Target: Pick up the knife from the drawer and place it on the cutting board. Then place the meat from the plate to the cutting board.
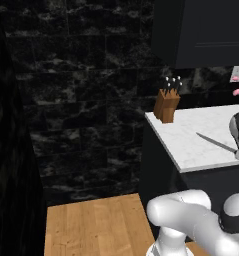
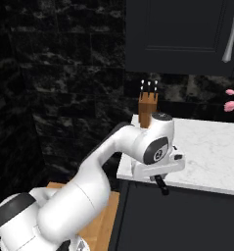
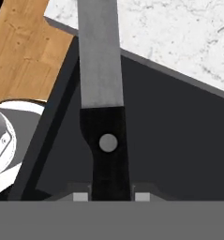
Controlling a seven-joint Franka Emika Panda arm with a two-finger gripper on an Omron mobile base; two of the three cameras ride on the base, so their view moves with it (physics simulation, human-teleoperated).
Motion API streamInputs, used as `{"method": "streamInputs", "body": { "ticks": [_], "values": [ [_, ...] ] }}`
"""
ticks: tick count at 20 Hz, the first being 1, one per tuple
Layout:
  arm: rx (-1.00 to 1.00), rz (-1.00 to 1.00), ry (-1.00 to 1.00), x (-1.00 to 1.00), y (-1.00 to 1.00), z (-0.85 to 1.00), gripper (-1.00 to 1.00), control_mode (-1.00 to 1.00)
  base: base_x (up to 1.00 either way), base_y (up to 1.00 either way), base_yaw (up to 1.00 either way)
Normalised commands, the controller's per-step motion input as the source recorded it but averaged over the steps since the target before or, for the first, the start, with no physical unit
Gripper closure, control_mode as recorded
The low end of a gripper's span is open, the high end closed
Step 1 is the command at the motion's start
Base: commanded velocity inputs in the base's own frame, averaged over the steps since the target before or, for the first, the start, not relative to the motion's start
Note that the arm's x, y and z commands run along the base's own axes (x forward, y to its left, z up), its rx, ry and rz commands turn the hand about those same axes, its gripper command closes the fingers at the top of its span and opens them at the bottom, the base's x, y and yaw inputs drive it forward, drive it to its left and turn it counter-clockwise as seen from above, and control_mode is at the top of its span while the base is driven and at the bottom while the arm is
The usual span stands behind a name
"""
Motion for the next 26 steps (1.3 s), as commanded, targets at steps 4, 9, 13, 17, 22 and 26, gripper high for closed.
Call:
{"method": "streamInputs", "body": {
  "ticks": [4, 9, 13, 17, 22, 26],
  "values": [
    [0.11, -0.18, 0.0, 0.94, 0.65, 0.14, 1.0, -1.0, 0.0, 0.0, 0.0],
    [0.17, -0.28, 0.01, 0.35, 0.62, 0.44, 1.0, -1.0, 0.0, 0.0, 0.0],
    [0.11, -0.29, 0.0, 0.03, 0.68, 0.15, 1.0, -1.0, 0.0, 0.0, 0.0],
    [0.0, -0.17, -0.1, -0.14, 0.63, 0.02, 1.0, -1.0, 0.0, 0.0, 0.0],
    [0.0, 0.05, -0.05, -0.22, 0.42, 0.14, 1.0, -1.0, 0.0, 0.0, 0.0],
    [0.0, 0.03, 0.0, -0.06, 0.6, 0.03, 1.0, -1.0, 0.0, 0.0, 0.0]
  ]
}}
